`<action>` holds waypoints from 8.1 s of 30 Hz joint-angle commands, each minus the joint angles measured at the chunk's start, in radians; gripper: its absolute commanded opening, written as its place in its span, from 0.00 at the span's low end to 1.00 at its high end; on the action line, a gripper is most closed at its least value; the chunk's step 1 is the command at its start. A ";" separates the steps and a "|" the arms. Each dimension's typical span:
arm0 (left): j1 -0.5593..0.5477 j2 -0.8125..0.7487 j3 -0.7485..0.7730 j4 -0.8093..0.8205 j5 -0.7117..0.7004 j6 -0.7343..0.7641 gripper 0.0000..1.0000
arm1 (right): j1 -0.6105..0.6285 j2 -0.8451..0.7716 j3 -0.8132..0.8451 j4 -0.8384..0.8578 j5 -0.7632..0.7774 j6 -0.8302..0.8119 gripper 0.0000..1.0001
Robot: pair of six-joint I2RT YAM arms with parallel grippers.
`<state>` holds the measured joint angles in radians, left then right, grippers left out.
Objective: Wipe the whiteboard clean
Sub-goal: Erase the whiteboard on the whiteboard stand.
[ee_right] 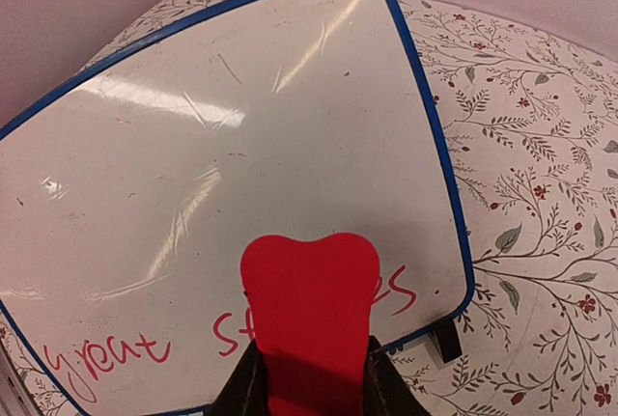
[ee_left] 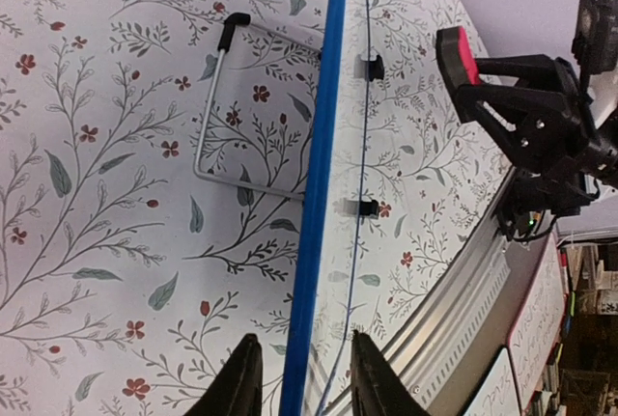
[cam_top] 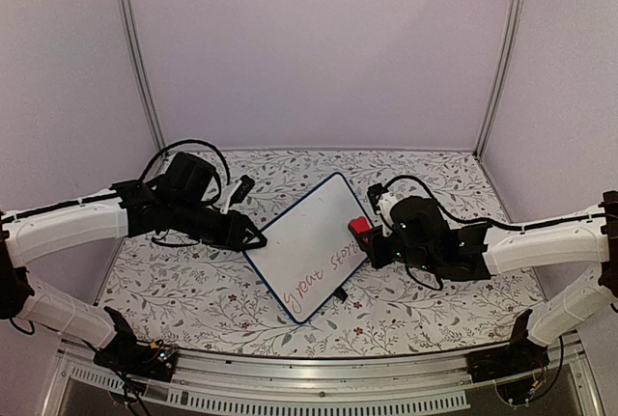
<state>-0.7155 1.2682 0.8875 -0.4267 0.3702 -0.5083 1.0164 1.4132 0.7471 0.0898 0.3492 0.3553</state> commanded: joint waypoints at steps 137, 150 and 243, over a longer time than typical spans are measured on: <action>0.042 0.150 0.125 0.253 -0.027 0.126 0.00 | 0.345 0.457 0.240 0.061 0.231 0.011 0.23; 0.043 0.151 0.125 0.253 -0.025 0.124 0.00 | 0.344 0.464 0.211 0.037 0.218 0.042 0.23; 0.044 0.172 0.130 0.250 -0.010 0.122 0.00 | 0.292 0.453 0.200 0.060 0.218 -0.008 0.23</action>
<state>-0.6724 1.4281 1.0145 -0.1982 0.3595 -0.3515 1.3151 1.8996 0.9611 0.1406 0.5732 0.3626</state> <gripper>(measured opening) 0.026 0.262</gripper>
